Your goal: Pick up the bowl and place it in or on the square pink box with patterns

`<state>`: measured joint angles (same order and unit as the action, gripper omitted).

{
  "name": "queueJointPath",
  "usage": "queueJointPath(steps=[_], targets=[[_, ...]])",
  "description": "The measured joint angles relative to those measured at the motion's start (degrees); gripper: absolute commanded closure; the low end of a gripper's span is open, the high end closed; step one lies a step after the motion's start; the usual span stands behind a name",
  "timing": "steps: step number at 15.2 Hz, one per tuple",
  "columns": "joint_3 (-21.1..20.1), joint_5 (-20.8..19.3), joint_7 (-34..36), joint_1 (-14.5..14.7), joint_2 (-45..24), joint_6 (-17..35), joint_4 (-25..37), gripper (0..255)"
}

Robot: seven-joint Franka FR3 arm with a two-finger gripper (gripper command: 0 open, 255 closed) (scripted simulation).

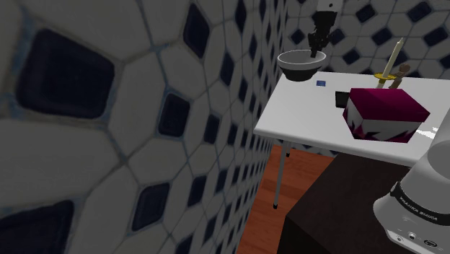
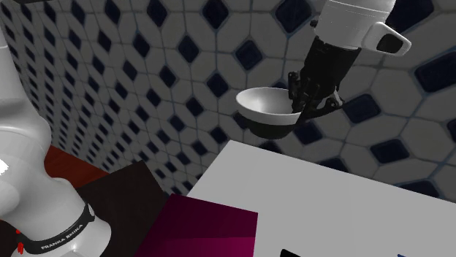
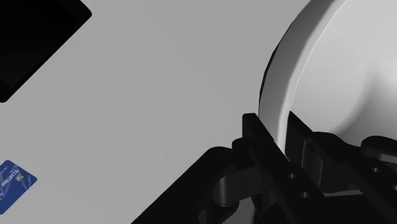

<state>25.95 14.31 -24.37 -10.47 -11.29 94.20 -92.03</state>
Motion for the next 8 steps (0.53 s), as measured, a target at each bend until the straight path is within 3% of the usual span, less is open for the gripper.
queueJointPath(steps=[4,8], targets=[[0.07,0.06,0.44,-0.24,-0.28,-2.93,3.23,255],[1.35,-2.25,-1.50,-1.04,4.59,-3.39,-1.08,255]])
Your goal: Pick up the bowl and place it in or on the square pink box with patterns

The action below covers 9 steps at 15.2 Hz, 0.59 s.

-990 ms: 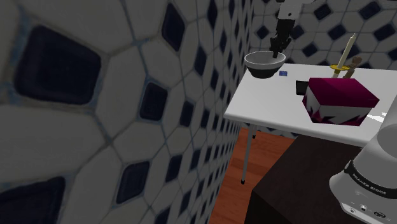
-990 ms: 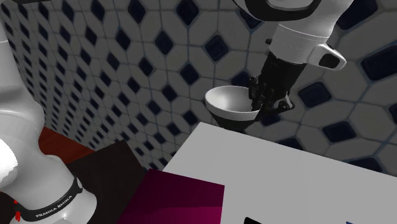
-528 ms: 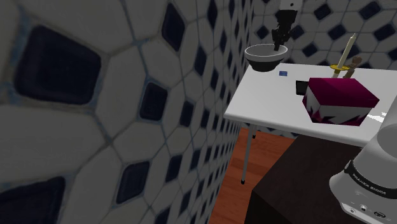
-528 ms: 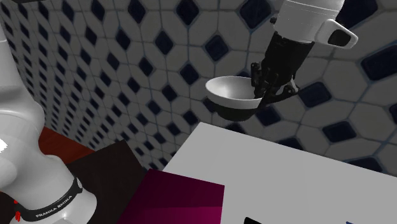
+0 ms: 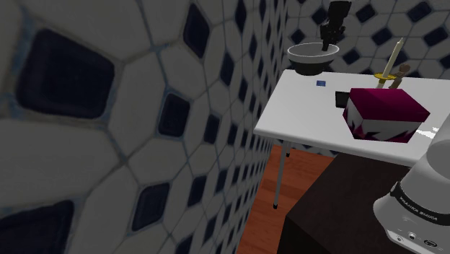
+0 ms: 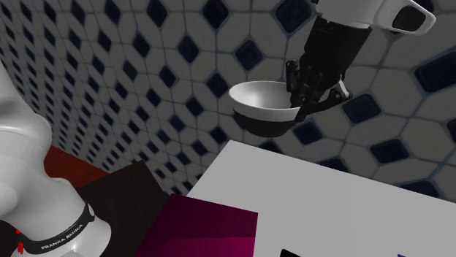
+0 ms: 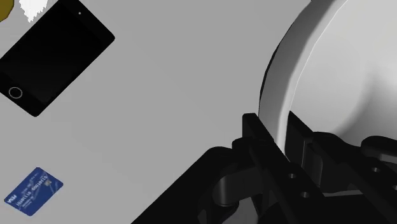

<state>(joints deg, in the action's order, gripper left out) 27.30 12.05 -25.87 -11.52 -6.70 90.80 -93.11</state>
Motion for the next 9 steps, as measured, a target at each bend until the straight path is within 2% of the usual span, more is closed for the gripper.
queueJointPath(steps=[6,9], targets=[[2.39,-4.50,-4.08,-2.15,8.31,0.20,-8.17,255],[3.68,-6.49,-6.24,-3.49,11.42,-0.61,-10.31,255]])
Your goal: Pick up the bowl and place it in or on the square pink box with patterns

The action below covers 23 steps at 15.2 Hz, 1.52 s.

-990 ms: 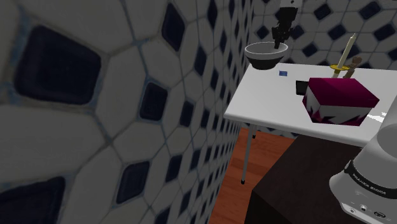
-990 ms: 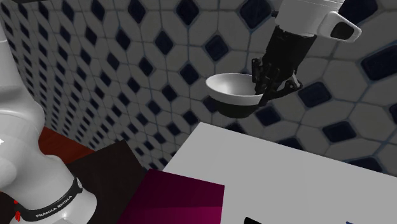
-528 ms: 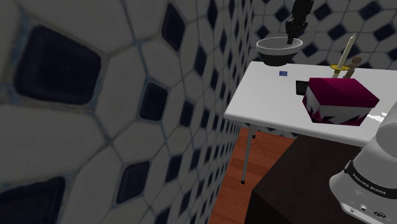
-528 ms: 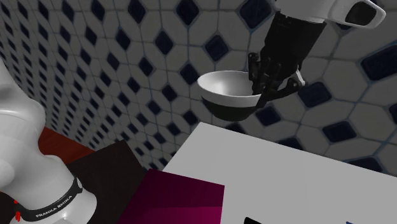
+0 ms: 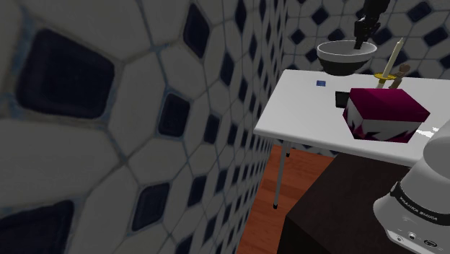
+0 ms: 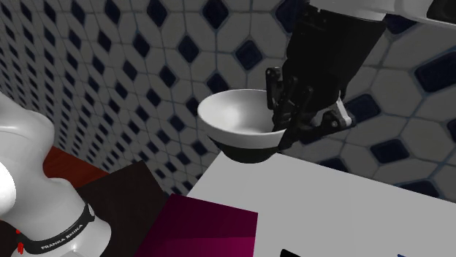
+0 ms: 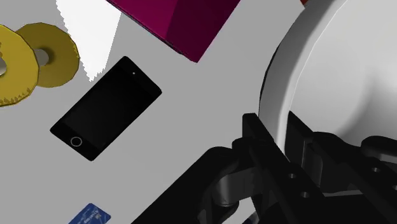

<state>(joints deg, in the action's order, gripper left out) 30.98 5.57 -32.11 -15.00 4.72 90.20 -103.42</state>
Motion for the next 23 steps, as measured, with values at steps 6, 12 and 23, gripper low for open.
queueJointPath(steps=[6,12,23], targets=[[3.14,-4.27,-5.27,-3.19,5.52,-2.10,-3.13,255],[6.84,-8.12,-11.38,-6.44,9.17,-3.80,-4.68,255],[8.80,-9.90,-14.16,-7.93,10.47,0.99,-10.60,255]])
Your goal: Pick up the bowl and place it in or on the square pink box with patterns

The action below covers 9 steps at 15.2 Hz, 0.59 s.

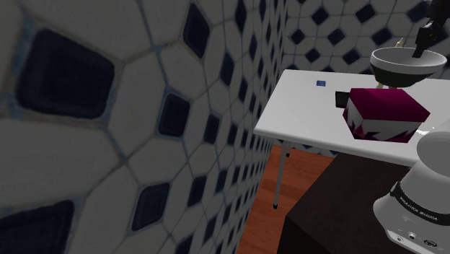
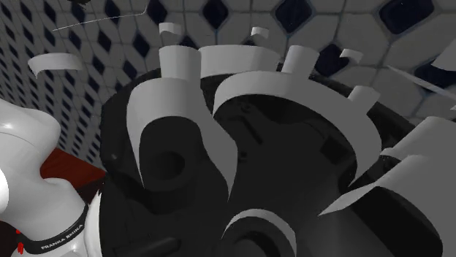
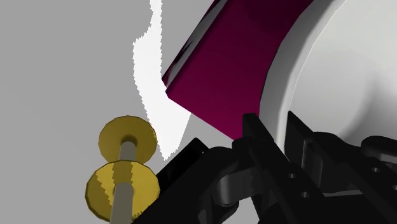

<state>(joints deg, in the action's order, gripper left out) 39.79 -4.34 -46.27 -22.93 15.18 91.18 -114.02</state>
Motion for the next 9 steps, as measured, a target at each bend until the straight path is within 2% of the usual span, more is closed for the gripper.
queueJointPath(steps=[9], targets=[[0.90,-0.01,-0.72,-0.24,-0.71,6.79,-6.21,255]])
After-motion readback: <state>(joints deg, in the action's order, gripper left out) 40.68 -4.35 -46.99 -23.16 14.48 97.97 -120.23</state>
